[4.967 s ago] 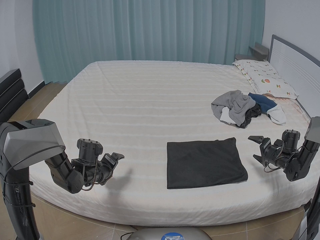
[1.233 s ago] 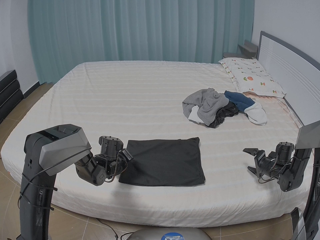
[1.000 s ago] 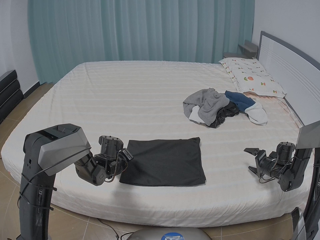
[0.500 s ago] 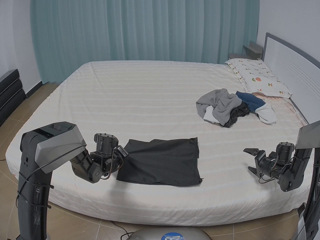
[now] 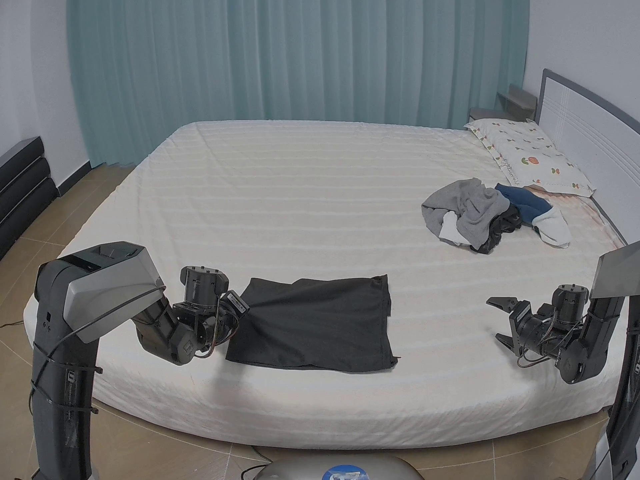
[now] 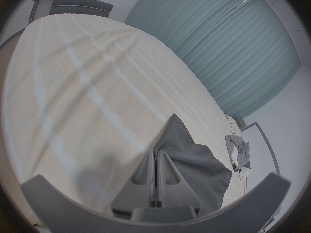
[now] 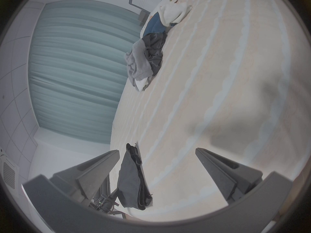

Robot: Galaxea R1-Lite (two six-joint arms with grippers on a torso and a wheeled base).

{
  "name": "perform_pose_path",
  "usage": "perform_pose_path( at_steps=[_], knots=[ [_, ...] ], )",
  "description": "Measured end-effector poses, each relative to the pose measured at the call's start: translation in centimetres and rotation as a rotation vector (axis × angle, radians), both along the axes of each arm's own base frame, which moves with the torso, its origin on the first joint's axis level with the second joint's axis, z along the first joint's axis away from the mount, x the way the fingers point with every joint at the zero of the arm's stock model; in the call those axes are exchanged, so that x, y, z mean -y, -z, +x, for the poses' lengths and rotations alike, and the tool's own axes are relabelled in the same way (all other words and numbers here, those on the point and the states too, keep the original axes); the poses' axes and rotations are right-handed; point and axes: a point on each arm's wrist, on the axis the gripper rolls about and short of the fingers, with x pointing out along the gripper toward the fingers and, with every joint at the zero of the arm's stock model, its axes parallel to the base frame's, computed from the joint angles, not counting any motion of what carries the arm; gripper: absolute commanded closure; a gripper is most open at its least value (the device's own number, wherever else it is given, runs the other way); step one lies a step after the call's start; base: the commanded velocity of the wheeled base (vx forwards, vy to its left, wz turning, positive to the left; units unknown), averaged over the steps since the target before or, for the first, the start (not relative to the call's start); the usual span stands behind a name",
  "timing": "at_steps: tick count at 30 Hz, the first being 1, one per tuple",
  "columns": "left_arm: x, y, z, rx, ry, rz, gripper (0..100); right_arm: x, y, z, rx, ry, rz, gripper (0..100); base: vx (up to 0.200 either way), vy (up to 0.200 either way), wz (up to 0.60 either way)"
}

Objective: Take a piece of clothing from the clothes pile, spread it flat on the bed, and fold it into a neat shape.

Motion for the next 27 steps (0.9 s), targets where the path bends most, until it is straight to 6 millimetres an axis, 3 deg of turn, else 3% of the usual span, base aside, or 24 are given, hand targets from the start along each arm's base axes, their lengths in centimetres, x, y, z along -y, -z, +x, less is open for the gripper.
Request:
perform_pose_path(
  at_steps=[15, 27],
  knots=[
    [-0.25, 0.03, -0.34, -0.013, -0.013, -0.011, 100, 0.00, 0.00, 0.00, 0.000, 0.000, 0.000, 0, 0.000, 0.200, 0.00],
    [0.21, -0.20, -0.57, -0.019, -0.016, -0.041, 100, 0.00, 0.00, 0.00, 0.000, 0.000, 0.000, 0, 0.000, 0.000, 0.00]
  ],
)
